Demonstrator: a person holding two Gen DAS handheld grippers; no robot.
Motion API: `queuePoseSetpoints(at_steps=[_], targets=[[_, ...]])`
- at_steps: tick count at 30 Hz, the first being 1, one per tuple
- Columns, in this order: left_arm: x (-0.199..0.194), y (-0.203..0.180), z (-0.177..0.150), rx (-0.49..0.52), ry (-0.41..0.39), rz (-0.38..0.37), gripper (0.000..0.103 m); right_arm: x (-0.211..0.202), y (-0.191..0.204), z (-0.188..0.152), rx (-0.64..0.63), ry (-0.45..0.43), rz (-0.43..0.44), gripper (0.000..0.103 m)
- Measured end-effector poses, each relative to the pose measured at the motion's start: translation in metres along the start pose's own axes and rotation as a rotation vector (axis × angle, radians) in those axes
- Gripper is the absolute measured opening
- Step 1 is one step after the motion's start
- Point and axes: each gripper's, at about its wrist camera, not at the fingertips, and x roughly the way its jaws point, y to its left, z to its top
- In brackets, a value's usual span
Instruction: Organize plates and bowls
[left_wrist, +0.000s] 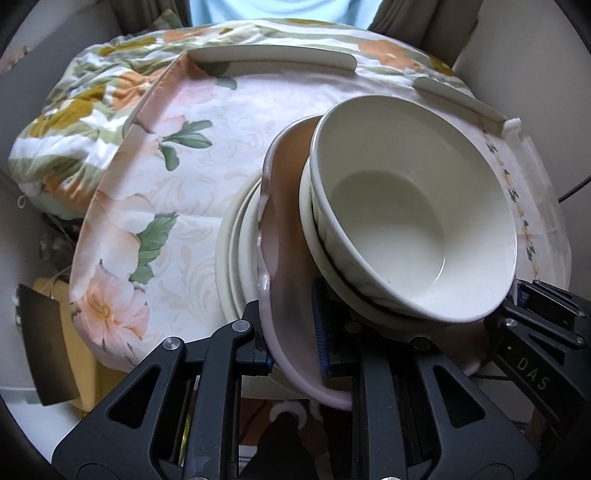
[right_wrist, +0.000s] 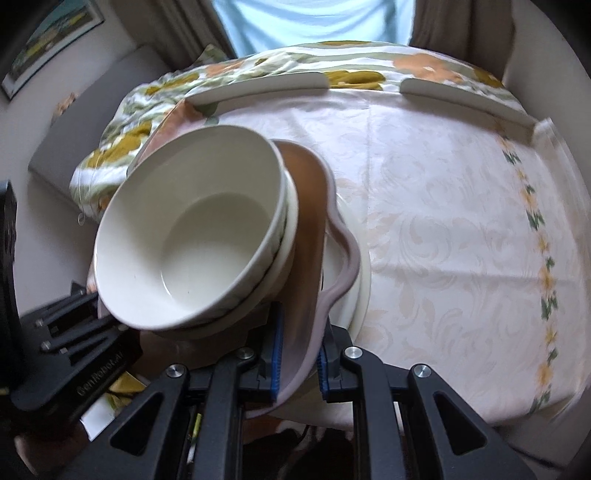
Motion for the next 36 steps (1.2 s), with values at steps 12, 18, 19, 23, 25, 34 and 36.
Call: queuePoseSetpoints(at_steps=[12, 18, 19, 23, 25, 34, 36], targets=[[-0.010, -0.002, 0.001, 0.021, 0.032, 0.006, 0.016, -0.018, -0.001, -0.004, 0.048, -0.022, -0.022, 0.015], [-0.021, -0.001, 0.000, 0.047, 0.014, 0.043, 0.017, -0.027, -0.002, -0.007, 0.066, -0.037, -0.039, 0.018], [-0.024, 0.000, -0.001, 0.048, 0.012, 0.040, 0.017, -0.030, -0.001, -0.007, 0.067, -0.043, -0.043, 0.018], [-0.037, -0.001, -0.006, 0.062, -0.018, 0.036, 0.017, -0.043, 0.000, -0.010, 0.072, -0.069, -0.060, 0.026], [-0.044, -0.001, -0.008, 0.066, -0.025, 0.033, 0.019, -0.052, 0.000, -0.013, 0.079, -0.091, -0.064, 0.038], [-0.103, -0.012, -0.033, 0.007, -0.146, 0.025, 0.087, -0.106, -0.004, -0.031, 0.039, -0.200, -0.072, 0.042], [-0.120, -0.020, -0.041, 0.001, -0.172, 0.037, 0.087, -0.126, -0.008, -0.038, 0.010, -0.235, -0.080, 0.042]])
